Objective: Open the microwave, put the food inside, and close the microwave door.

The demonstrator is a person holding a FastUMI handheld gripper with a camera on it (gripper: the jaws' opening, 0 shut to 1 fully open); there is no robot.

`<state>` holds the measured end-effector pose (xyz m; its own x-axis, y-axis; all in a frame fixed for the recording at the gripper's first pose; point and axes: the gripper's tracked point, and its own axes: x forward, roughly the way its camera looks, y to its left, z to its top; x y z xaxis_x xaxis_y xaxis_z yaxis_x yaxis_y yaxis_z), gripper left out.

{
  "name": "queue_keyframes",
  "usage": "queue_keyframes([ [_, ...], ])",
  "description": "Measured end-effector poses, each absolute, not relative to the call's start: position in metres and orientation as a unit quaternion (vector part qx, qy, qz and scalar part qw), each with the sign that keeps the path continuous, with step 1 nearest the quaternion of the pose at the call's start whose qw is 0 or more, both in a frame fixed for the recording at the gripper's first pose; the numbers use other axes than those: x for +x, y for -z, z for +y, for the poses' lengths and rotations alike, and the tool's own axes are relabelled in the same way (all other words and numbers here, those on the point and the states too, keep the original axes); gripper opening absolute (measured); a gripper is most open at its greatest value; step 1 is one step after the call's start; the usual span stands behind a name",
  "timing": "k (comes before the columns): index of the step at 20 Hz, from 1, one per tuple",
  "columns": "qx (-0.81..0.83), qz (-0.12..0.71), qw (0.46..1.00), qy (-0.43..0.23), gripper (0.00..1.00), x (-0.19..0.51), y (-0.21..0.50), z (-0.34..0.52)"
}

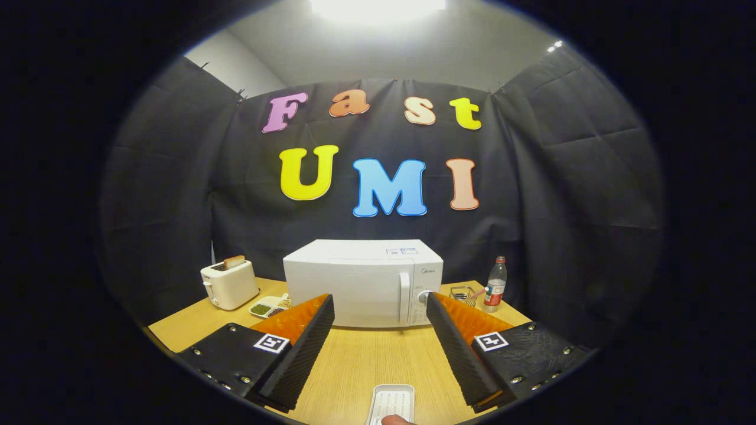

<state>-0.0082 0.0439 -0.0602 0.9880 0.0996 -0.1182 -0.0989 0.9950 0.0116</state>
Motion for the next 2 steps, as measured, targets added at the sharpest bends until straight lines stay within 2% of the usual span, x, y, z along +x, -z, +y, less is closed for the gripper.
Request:
queue_keyframes([
  [2,0.003,0.060,0.997,-0.050,0.98,-0.0079,0.0593,0.0459],
])
